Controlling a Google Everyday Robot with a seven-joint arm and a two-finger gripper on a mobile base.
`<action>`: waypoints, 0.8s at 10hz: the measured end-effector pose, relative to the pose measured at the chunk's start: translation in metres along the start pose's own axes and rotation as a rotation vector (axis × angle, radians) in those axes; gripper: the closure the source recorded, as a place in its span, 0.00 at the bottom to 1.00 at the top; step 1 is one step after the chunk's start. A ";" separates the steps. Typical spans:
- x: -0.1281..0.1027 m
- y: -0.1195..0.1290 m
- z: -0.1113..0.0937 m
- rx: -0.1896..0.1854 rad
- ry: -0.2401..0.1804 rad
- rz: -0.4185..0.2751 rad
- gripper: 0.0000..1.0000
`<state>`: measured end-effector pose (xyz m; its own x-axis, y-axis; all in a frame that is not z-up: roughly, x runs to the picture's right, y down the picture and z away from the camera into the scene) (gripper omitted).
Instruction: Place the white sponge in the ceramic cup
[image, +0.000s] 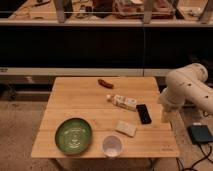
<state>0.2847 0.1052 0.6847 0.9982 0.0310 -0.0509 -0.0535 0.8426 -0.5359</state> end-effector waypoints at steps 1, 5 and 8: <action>-0.001 -0.001 0.000 0.003 -0.002 -0.002 0.35; -0.062 -0.002 0.008 0.095 -0.131 -0.006 0.35; -0.096 0.016 0.020 0.086 -0.197 -0.027 0.35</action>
<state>0.1890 0.1259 0.6977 0.9856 0.1052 0.1325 -0.0328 0.8869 -0.4607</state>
